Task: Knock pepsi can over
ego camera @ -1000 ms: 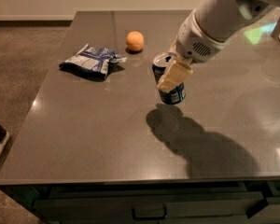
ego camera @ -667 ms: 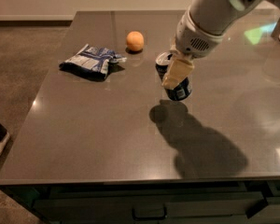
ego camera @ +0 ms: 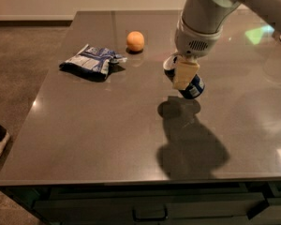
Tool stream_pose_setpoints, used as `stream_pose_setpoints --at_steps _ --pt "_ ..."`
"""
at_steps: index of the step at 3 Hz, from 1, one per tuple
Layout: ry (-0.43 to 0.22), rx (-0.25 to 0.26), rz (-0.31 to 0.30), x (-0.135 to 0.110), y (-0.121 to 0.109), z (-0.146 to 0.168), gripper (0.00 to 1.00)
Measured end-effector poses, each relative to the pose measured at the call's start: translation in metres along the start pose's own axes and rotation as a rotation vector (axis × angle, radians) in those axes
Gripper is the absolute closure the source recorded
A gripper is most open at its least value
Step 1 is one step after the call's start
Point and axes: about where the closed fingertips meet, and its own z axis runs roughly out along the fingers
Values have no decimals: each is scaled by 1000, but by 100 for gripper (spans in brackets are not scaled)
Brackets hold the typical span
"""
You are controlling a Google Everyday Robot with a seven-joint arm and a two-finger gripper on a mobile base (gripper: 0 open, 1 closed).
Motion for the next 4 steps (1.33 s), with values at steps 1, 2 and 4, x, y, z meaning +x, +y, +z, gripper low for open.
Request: stream_pose_setpoints --at_steps 1,2,4 --pt "73 -12 -35 10 -3 11 100" --pt "126 -29 -74 13 -5 22 84" --pt "176 -45 -133 11 -4 30 37"
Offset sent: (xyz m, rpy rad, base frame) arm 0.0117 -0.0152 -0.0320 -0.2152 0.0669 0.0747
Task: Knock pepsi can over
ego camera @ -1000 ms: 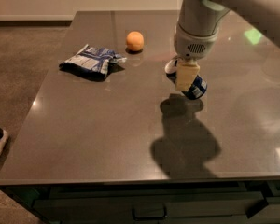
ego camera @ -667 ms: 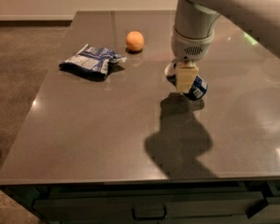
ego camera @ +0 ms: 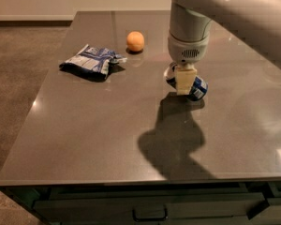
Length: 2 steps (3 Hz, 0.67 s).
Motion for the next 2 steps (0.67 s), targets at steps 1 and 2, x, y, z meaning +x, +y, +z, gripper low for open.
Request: stream_pose_setpoints --at_steps 1,2 --pt "10 -11 -22 -2 4 3 13" --pt "11 -21 -42 -5 10 4 0"
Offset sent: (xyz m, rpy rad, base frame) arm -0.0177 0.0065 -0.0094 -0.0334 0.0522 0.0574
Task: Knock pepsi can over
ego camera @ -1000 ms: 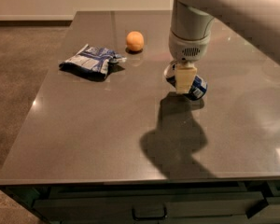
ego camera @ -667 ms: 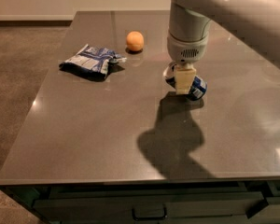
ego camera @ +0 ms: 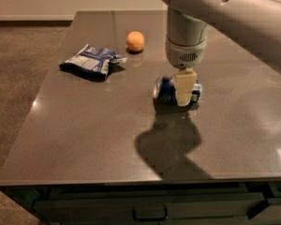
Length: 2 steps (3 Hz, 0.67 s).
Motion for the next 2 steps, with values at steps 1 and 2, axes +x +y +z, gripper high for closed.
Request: stream_pose_setpoints --at_steps 1,2 --pt "-21 -31 -21 -5 13 5 0" --pt "-21 -31 -21 -5 13 5 0"
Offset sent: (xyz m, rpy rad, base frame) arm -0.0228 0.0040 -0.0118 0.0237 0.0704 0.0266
